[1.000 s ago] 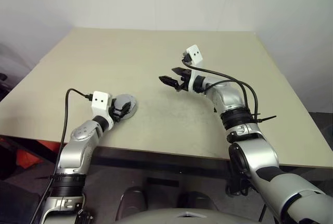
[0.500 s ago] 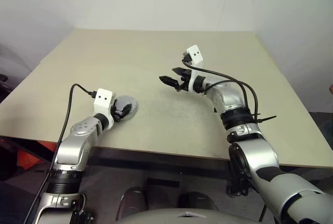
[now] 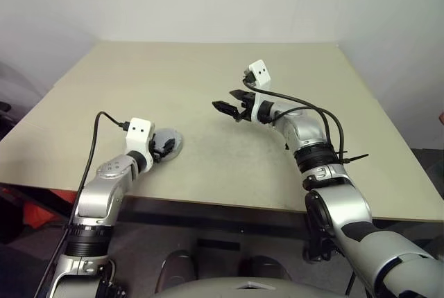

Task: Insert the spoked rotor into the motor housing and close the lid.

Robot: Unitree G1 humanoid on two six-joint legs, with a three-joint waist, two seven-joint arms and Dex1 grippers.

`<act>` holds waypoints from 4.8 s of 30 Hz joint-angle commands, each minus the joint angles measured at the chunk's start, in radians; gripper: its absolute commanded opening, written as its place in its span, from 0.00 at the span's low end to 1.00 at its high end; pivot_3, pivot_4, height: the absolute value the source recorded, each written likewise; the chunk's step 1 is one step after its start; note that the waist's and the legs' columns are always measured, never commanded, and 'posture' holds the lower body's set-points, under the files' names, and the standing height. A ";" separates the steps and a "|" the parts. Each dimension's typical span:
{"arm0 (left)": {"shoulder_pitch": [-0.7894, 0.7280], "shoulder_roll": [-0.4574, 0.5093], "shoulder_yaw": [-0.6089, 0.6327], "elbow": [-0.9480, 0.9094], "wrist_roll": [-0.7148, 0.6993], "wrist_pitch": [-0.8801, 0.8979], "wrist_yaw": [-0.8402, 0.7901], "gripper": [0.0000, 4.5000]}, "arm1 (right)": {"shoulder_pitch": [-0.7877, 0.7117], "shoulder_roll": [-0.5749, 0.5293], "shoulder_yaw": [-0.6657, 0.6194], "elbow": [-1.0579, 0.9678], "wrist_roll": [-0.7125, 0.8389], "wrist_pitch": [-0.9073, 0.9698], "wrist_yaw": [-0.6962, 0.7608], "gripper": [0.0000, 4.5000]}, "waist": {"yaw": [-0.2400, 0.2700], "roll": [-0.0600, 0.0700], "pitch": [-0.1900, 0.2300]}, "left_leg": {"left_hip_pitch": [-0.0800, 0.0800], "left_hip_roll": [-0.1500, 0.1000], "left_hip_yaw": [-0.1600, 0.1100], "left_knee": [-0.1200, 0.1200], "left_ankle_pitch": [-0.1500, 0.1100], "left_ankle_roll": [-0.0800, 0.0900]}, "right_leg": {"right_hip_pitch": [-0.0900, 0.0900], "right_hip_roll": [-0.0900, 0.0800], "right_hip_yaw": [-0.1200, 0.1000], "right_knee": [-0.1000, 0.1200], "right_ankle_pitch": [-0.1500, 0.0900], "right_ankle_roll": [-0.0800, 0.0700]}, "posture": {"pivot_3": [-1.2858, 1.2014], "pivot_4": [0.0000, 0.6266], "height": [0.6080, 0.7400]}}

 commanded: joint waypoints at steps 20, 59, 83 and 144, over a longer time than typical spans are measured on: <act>0.045 0.036 -0.020 0.064 0.018 0.274 0.023 0.68 | -0.021 -0.020 -0.018 -0.037 0.013 0.022 -0.038 1.00 | -0.020 0.007 -0.009 | 0.002 0.000 0.000 0.000 -0.001 0.001 | 0.002 0.000 0.000 -0.001 0.000 0.000 | 0.52 0.00 1.00; 0.072 0.064 -0.029 0.064 0.014 0.206 -0.002 0.68 | 0.040 -0.150 -0.094 -0.258 0.168 0.340 0.048 1.00 | -0.042 0.009 -0.010 | 0.002 -0.001 0.000 0.000 -0.001 0.002 | 0.001 0.001 0.000 -0.002 -0.001 0.001 | 0.52 0.00 1.00; 0.057 0.053 -0.032 0.078 0.030 0.187 -0.007 0.68 | 0.057 0.094 0.171 -0.233 0.056 0.190 0.042 0.01 | -0.041 0.010 -0.016 | 0.003 -0.001 -0.001 -0.001 -0.003 0.003 | 0.003 0.000 0.000 -0.004 -0.003 0.003 | 0.52 0.00 1.00; 0.040 0.022 -0.052 0.074 0.043 0.186 -0.013 0.68 | -0.140 0.176 -0.183 0.154 0.168 0.434 -0.200 0.01 | -0.034 0.008 -0.015 | 0.011 -0.003 -0.001 -0.005 -0.004 0.001 | 0.005 -0.001 0.001 -0.006 -0.004 0.004 | 0.52 0.00 1.00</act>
